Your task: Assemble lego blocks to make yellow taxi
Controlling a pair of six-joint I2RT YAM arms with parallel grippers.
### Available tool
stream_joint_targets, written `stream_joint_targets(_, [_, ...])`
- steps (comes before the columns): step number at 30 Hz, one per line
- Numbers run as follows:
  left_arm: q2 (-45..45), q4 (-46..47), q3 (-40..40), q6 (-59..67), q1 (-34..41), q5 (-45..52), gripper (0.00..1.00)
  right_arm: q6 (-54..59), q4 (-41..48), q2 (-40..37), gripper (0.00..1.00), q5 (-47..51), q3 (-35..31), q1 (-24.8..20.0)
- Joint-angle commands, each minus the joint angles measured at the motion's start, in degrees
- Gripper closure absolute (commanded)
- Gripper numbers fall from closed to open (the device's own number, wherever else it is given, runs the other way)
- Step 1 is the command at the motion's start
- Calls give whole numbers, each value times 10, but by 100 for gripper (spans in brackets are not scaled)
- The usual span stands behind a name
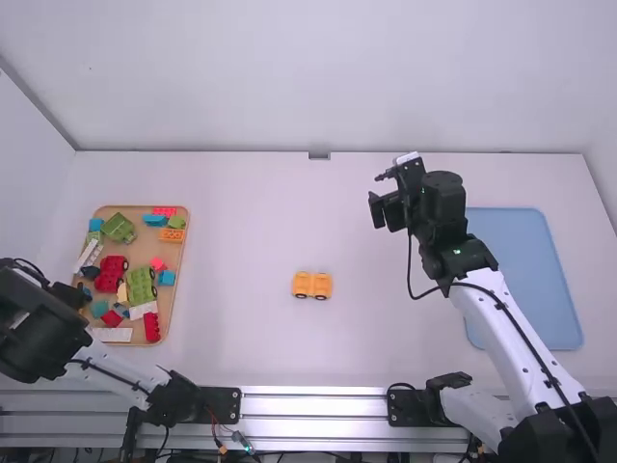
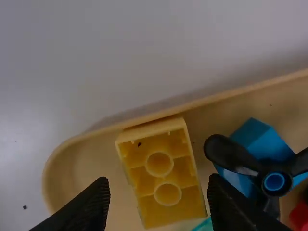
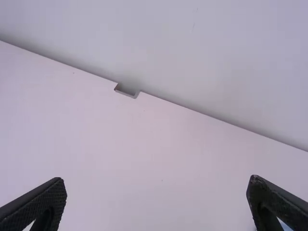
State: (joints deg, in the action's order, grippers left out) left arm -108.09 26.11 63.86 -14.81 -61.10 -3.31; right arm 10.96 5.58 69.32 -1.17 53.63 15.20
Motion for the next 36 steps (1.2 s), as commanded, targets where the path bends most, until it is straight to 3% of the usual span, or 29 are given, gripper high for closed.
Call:
stream_joint_targets(1, [-14, 3, -2, -4, 3, -6, 48, 0, 0, 3, 1, -1, 19, 2])
stream_joint_targets(5, [-17, 3, -2, -15, 3, -6, 53, 0, 0, 3, 1, -1, 19, 2])
stream_joint_targets(7, [-17, -2, -1, -15, 4, -4, 64, 0, 0, 3, 1, -1, 19, 2])
stream_joint_targets(18, [-17, -15, -1, -23, 3, -5, 84, 0, 5, 3, 1, -1, 19, 2])
stream_joint_targets(24, [1, 24, 15, 13, 5, 61, 98, 0, 5, 3, 1, -13, 19, 2])
stream_joint_targets(31, [90, 30, -8, 11, 9, 85, 98, 0, -21, 3, 1, -103, 19, 2])
stream_joint_targets(36, [216, -11, -75, 56, 36, 188, 98, -13, -61, 9, 1, -203, 19, 2])
